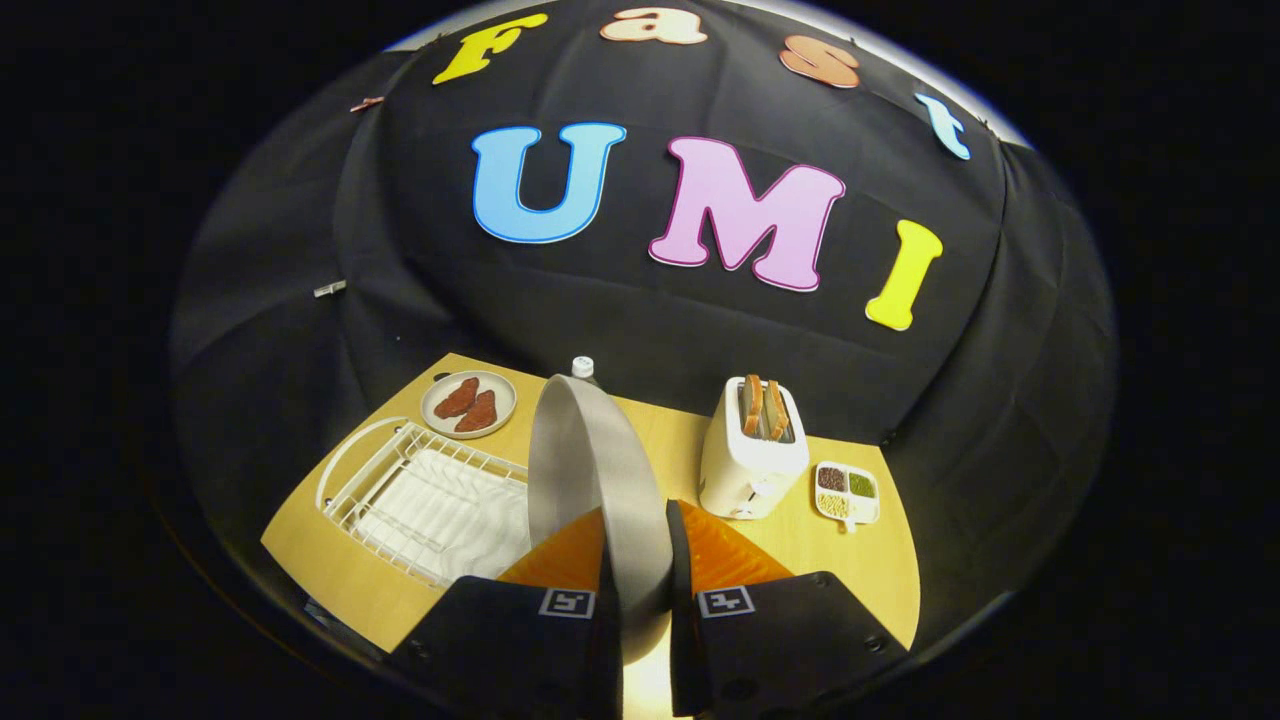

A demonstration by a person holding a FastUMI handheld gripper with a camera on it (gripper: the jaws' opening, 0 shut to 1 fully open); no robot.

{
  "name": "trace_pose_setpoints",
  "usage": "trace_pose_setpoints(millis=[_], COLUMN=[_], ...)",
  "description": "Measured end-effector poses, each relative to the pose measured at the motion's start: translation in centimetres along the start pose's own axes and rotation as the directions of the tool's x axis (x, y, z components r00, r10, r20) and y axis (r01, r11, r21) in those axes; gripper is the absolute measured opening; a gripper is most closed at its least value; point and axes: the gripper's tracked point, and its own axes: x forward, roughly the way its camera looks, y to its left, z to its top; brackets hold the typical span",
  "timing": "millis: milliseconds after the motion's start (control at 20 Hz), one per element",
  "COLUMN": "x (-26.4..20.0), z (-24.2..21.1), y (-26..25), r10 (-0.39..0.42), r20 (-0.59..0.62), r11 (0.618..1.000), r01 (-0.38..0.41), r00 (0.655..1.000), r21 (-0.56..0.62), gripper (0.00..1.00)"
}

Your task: Take the plate from the dish rack, then take the spoon from the basket and place it into the plate.

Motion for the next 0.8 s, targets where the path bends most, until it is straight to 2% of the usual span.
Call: trace_pose_setpoints(millis=[150, 400, 650, 800], x=[-2.9, -7.3, -10.0, -10.6], z=[-2.6, -7.4, -14.3, -19.6], y=[-0.9, -2.0, -4.0, -5.0], r10=[0.066, 0.169, 0.231, 0.251], r20=[-0.055, -0.108, -0.185, -0.248], r11=[0.998, 0.979, 0.941, 0.915], r01=[-0.065, -0.154, -0.17, -0.145], r00=[0.996, 0.98, 0.955, 0.935], r21=[0.006, 0.133, 0.293, 0.377], gripper=[0.23, 0.22, 0.22, 0.22])
